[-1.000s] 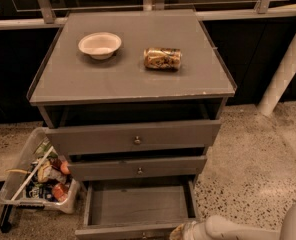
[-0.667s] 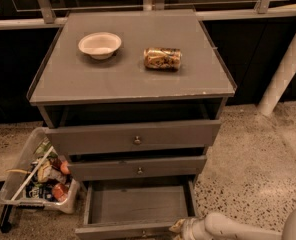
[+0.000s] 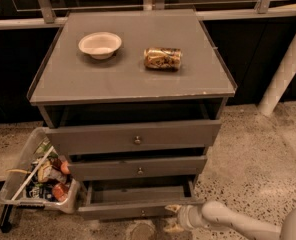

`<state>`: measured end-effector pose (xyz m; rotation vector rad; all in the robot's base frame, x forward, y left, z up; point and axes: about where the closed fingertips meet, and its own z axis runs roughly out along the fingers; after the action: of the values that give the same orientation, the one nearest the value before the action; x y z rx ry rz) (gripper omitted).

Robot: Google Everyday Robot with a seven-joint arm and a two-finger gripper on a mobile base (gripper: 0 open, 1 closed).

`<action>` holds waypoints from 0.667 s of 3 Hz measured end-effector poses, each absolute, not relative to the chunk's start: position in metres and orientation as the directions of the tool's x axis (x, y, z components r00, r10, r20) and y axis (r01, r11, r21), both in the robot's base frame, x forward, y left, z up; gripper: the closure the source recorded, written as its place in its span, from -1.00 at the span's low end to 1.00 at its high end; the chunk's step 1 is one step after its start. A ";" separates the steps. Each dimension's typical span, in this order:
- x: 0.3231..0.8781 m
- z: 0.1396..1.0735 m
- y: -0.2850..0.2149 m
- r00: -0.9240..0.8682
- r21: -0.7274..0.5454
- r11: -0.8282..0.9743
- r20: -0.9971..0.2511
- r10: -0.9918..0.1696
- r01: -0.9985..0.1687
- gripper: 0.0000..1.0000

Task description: Close bottom drawer

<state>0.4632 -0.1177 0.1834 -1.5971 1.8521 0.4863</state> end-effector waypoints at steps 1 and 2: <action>0.513 0.195 -0.124 -0.021 -0.177 0.193 -0.681 -0.732 -0.965 0.25; 0.544 0.194 -0.132 -0.021 -0.198 0.207 -0.671 -0.741 -0.958 0.71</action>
Offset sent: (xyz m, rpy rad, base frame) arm 0.1621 -0.0386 0.0105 -0.0539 -0.1199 -0.0614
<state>0.5436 -0.1321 0.1943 -1.5843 1.8114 0.4105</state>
